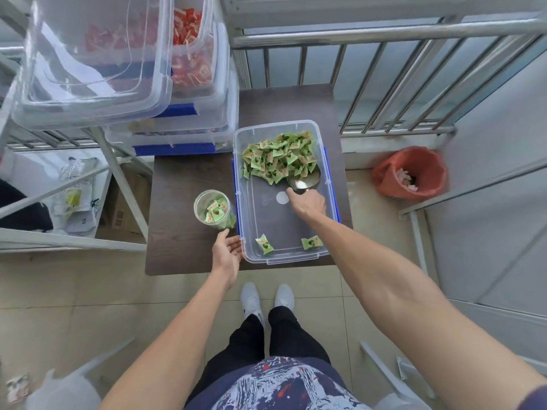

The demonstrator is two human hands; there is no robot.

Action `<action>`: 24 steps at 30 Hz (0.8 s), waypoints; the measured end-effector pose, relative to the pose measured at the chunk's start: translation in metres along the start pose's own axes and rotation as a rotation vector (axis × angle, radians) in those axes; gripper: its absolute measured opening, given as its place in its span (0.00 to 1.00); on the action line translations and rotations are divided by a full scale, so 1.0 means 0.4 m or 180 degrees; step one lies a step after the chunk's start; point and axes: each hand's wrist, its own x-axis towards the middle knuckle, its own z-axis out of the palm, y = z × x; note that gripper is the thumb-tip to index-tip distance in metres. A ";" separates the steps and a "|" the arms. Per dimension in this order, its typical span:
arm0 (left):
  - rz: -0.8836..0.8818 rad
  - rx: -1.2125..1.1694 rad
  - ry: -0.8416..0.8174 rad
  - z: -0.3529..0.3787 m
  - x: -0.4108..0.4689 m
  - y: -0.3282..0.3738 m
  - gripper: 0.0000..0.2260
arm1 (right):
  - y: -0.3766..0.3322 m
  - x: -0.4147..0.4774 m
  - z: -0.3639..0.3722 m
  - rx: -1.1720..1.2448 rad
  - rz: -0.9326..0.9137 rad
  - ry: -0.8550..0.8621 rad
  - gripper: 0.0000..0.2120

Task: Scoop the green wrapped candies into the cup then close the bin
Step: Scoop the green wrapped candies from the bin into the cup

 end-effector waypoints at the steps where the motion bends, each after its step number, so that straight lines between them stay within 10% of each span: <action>1: 0.0017 0.0010 0.0012 0.001 0.000 0.004 0.17 | 0.008 -0.008 0.002 0.0008 0.0005 0.0016 0.28; 24: 0.0269 0.0405 0.0355 -0.142 -0.038 0.122 0.18 | 0.014 -0.222 -0.114 -0.0708 -0.1215 -0.0232 0.26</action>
